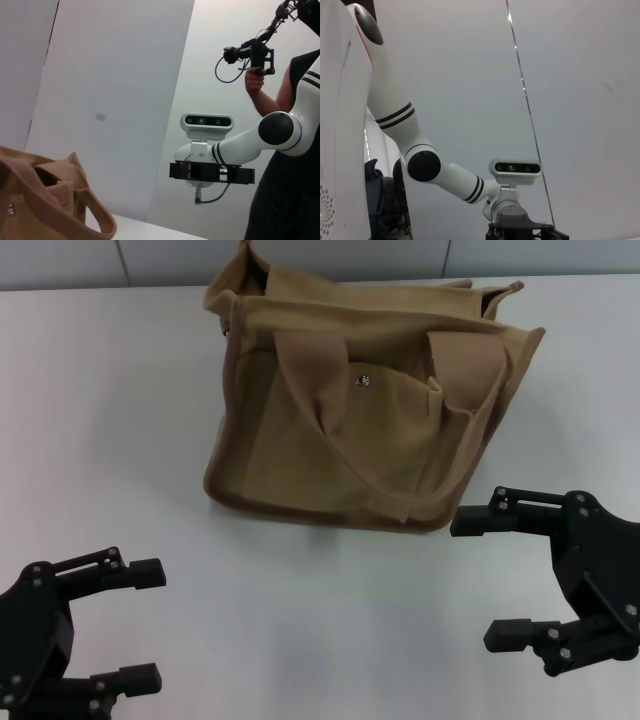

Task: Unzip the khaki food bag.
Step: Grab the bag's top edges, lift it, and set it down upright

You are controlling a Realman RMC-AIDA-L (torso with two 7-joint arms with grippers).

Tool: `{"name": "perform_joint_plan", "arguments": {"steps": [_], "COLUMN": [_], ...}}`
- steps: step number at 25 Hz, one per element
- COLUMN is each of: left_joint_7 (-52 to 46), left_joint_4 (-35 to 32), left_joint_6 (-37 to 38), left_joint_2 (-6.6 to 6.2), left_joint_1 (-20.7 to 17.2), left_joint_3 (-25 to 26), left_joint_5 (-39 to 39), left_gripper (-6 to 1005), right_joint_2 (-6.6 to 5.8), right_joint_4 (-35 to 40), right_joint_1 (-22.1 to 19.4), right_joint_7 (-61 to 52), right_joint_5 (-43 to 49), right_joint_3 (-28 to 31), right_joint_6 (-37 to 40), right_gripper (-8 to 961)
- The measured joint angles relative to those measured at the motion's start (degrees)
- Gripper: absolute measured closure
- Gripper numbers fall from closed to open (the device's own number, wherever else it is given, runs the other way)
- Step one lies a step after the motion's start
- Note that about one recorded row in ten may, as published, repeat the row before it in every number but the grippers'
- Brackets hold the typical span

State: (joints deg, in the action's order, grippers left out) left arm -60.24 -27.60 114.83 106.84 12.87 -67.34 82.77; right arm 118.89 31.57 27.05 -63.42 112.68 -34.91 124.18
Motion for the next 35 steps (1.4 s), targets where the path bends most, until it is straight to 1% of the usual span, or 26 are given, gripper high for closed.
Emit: {"name": "perform_joint_plan", "arguments": {"steps": [6,13,17,19,21,23,24,25,27,28,29,30,32,34,35], "left_joint_7": [0.17,0.84,0.85,0.85,0.85,0.79,0.49,0.49,0.55,0.55,1.06,1.47,2.48,4.23,4.23], "left_joint_4": [-0.01,-0.39,-0.12,-0.02,-0.26,-0.15,0.48,0.48,0.88,0.88,0.89,1.41,3.64,7.68,7.68], "left_joint_6": [-0.05,-0.03,-0.21,-1.25,-3.73,-7.28,-11.42,-11.42,-17.13,-17.13,-20.38,-22.17,-24.33,-26.92,-26.92], "left_joint_2": [0.07,0.46,0.96,2.29,4.26,5.91,7.72,7.72,10.64,10.64,11.58,12.00,12.13,12.04,12.04], "left_joint_1": [-0.04,0.18,0.21,0.27,0.61,1.39,2.54,2.54,4.10,4.10,4.80,5.47,7.09,9.23,9.23], "left_joint_3": [0.31,0.34,2.71,5.89,8.69,10.27,12.01,12.01,14.84,14.84,15.47,15.61,15.65,15.85,15.85], "left_joint_5": [0.10,0.00,-0.16,0.03,0.24,0.28,0.17,0.17,0.07,0.07,-0.31,-0.77,-2.16,-5.14,-5.14], "left_gripper": [153,165,172,176,180,183,185,187,190,192,194,196,199,203,205], "right_joint_2": [-0.02,-0.06,-0.07,-0.07,-0.07,-0.07,-0.07,-0.07,-0.07,-0.07,-0.05,-0.05,0.02,0.07,0.10], "right_joint_4": [-0.22,-0.02,0.01,-0.13,-0.31,-0.45,-0.50,-0.50,-0.55,-0.55,-0.55,-0.55,-0.72,-1.27,-1.66], "right_joint_1": [0.03,0.13,0.08,-0.08,-0.29,-0.40,-0.42,-0.42,-0.42,-0.42,-0.42,-0.42,-0.41,-0.38,-0.30], "right_joint_7": [-0.20,-0.74,-0.74,-0.51,-0.35,-0.36,-0.47,-0.47,-0.55,-0.55,-0.56,-0.56,-0.62,-0.61,-0.56], "right_joint_5": [0.20,0.33,0.41,0.41,0.36,0.15,0.04,0.04,-0.02,-0.02,-0.10,-0.10,-0.21,-0.24,-0.26], "right_joint_3": [-0.14,-0.26,-0.18,0.06,0.24,0.40,0.44,0.44,0.48,0.48,0.49,0.49,0.69,1.04,1.25], "right_joint_6": [-0.02,0.00,-0.66,-1.80,-4.00,-6.00,-7.01,-7.01,-7.59,-7.59,-7.88,-7.88,-8.10,-8.14,-8.15], "right_gripper": [102,103,103,103,103,103,103,103,103,103,103,103,104,104,104]}}
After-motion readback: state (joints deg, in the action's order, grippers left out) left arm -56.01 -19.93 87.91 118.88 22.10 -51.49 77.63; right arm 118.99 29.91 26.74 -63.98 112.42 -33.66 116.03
